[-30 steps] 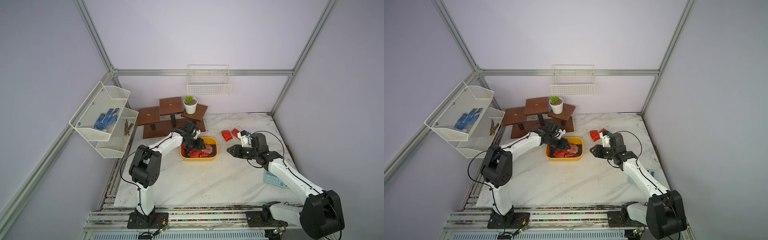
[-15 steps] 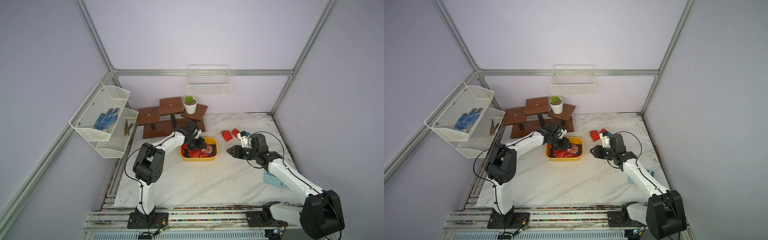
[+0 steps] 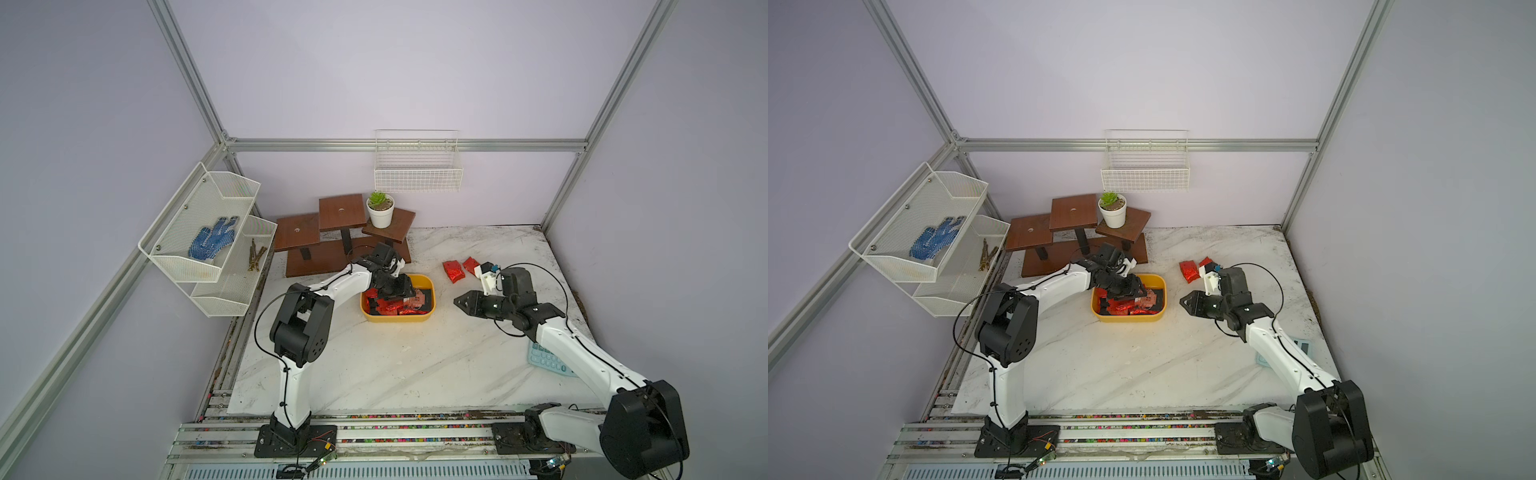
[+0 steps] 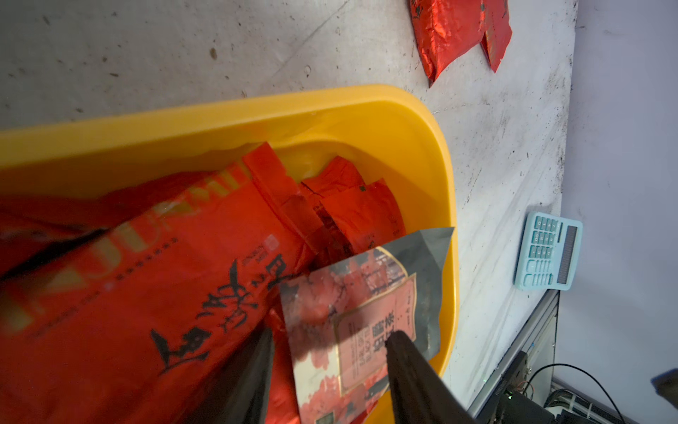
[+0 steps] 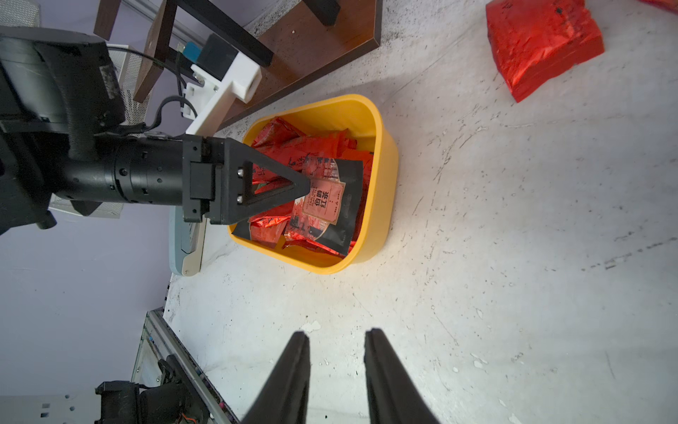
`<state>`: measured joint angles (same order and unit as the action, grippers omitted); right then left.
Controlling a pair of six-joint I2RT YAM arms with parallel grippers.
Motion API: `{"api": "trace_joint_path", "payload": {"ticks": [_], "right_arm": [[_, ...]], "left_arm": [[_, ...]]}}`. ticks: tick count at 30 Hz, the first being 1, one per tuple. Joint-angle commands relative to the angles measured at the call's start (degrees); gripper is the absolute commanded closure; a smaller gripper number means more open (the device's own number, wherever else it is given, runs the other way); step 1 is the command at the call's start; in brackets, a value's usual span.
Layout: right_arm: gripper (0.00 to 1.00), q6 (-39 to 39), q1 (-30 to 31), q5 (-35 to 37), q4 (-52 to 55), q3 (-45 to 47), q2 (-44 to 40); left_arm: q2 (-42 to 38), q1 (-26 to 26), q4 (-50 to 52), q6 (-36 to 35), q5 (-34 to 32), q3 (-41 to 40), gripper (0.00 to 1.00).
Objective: Take the tea bags out of the storage box
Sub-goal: Pick up the tea bag from the storage box.
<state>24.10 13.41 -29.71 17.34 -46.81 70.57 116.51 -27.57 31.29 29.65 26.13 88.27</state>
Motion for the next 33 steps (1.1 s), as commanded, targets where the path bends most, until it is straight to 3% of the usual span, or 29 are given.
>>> {"api": "trace_joint_path", "payload": {"ticks": [1, 19, 33], "right_arm": [[0.68, -0.54, 0.36, -0.69, -0.71, 0.31, -0.69], [0.69, -0.03, 0.35, -0.52, -1.01, 0.22, -0.94], [0.70, 0.39, 0.13, 1.40, 2.82, -4.27, -5.51]], "left_arm": [[0.30, -0.47, -2.15, 1.02, 2.15, -0.29, 0.50], [-0.45, -0.11, -2.46, 1.73, 4.05, -1.43, 0.93], [-9.72, 0.59, 5.23, -0.13, 0.37, 0.33, 1.00]]}}
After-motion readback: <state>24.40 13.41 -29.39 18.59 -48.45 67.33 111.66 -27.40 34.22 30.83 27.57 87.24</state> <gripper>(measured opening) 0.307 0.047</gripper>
